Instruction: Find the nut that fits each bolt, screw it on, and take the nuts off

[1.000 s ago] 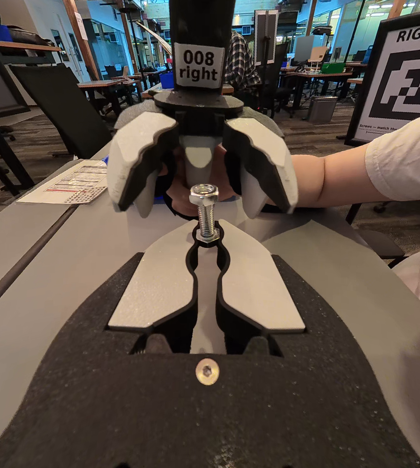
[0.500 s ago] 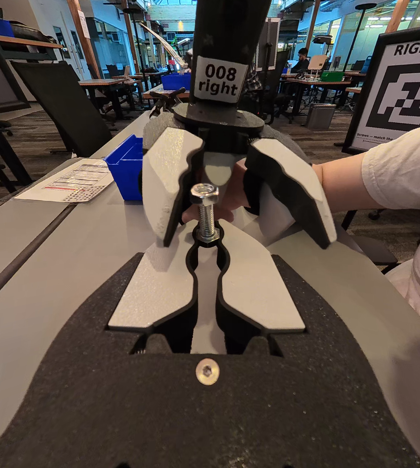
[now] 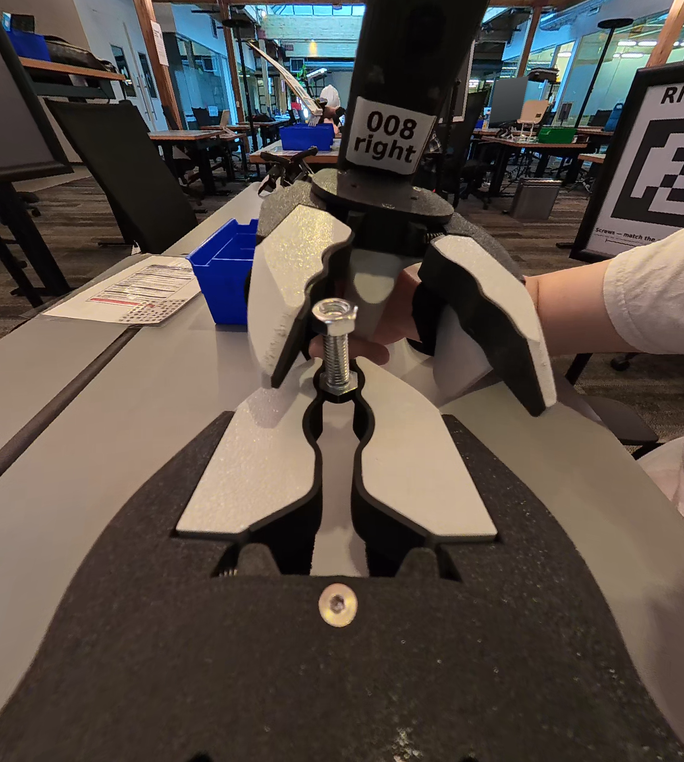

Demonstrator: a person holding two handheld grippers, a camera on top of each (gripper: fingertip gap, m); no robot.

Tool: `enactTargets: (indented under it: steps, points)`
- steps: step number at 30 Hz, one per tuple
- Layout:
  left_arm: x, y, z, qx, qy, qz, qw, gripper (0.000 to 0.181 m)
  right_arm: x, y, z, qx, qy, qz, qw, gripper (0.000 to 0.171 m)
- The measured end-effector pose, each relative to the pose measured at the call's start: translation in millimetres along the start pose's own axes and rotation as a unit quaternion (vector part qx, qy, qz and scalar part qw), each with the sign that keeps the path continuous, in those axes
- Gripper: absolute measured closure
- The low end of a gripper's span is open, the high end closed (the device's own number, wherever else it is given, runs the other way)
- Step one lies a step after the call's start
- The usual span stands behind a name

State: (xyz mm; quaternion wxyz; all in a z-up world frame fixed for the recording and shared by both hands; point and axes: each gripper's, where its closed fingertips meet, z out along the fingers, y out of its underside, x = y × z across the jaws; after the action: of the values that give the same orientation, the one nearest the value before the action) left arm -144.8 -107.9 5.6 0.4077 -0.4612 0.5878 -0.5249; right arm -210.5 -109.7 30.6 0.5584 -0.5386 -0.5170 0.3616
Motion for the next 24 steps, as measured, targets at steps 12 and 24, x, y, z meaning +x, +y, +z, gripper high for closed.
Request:
enactTargets:
  steps: [12, 24]
  points:
    - [-13, -3, -9, 0.007, -0.026, -0.013, 1.000, 0.172, 9, 1, -8, -0.018, 0.026, -0.019, 0.999, 0.098]
    - [-1, 0, -1, -0.001, 0.003, -0.012, 1.000, 0.172, 11, -1, -5, -0.003, 0.032, -0.001, 0.999, 0.095]
